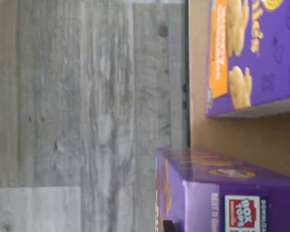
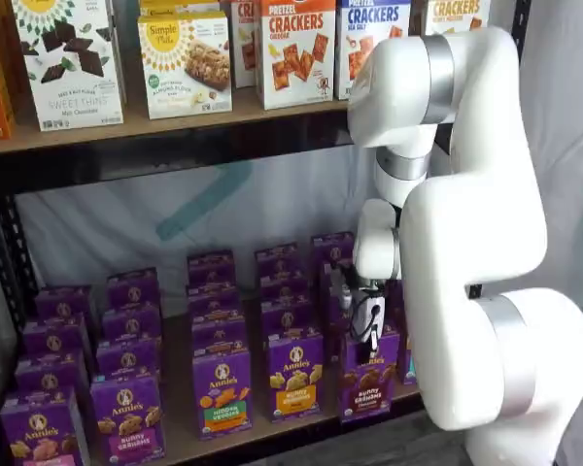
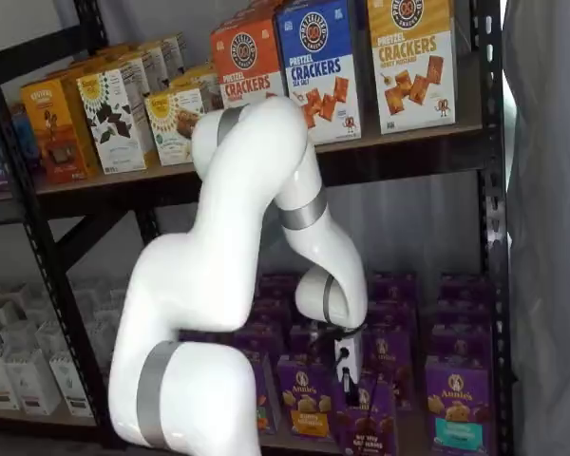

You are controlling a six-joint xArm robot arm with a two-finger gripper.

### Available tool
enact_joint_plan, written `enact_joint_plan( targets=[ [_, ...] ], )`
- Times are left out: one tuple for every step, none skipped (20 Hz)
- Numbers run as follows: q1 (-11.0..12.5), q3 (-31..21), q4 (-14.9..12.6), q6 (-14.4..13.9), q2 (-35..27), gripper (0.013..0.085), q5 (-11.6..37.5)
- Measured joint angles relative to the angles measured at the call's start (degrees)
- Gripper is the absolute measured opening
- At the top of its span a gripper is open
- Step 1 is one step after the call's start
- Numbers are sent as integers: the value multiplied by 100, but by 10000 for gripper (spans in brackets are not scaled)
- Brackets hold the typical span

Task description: Pick up the purple box with a brown patch in the center, on the bottom shelf, the fifth box from the left

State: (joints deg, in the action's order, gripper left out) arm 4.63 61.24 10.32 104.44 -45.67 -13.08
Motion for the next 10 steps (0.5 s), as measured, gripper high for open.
enact_joint_plan(
  targets=[
    [-15,-203,25,12,138,330,60],
    [-28,-413,17,-6,283,330,120],
    [-36,-632,-30,-57,444,330,182],
    [-38,-838,-102,-126,597,330,231],
    [-40,-988,-150,-173,715,330,269],
    [-46,-1179,-185,-210,857,330,336],
    [-52,-1371,-215,-244,1010,330,401],
    [-53,-1569,-278,-304,1172,330,443],
    [-52,-1739,-346,-370,1325,330,462],
    [-59,-1899,-354,-386,1474,330,453]
  ],
)
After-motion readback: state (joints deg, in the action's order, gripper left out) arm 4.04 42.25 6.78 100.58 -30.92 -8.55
